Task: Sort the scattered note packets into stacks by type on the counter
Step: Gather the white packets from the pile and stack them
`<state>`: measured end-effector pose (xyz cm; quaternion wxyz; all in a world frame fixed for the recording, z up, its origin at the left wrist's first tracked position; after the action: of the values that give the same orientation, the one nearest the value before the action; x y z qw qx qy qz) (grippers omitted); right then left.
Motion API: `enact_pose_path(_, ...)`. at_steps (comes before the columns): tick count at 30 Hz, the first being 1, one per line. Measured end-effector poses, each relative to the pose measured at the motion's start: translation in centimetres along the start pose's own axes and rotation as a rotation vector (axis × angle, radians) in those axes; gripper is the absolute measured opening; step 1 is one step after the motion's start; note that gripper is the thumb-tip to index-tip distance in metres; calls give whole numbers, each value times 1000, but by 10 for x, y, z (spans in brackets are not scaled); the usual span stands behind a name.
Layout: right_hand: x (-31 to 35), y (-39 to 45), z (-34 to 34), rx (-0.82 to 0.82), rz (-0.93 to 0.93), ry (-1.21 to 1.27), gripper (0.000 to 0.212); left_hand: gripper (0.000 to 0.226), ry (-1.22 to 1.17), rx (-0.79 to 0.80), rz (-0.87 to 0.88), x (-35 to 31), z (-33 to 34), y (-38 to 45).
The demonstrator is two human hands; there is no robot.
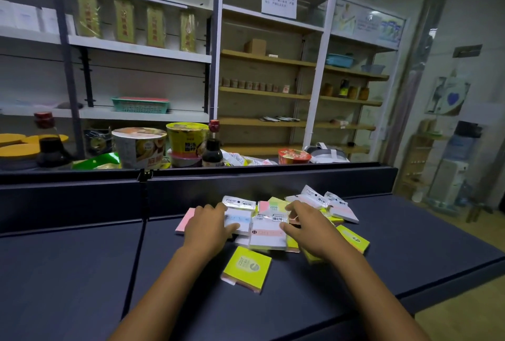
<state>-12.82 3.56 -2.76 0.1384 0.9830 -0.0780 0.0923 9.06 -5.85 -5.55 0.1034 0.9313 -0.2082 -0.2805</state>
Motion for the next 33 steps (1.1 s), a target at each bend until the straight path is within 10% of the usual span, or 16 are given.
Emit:
enact_pose_path(8,-17,24,0,2,-65,39,43,53,-41,-160,-72,-9,26,-2)
enact_pose_path(17,-24,26,-4,-8,-102,52,41,68,-574,-281,-157,-5,15,2)
enact_pose_path(23,-23,21,-5,-6,-115,92,38,31,-860,-320,-184,1,10,1)
enact_pose_path(33,-21,14,0,106,-114,104,39,30,-1439,-343,-233,-1,2,-3)
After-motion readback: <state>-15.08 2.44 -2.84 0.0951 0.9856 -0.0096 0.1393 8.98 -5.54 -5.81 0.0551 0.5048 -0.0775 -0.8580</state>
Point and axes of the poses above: each hand's wrist, its own y-axis towards the middle knuckle, its own z-axis out of the palm, x = y × z, the point moved 2 cm from there along y, towards the middle knuckle, and after that the axes turned 10 degrees about -y, right-handed, at the moved point
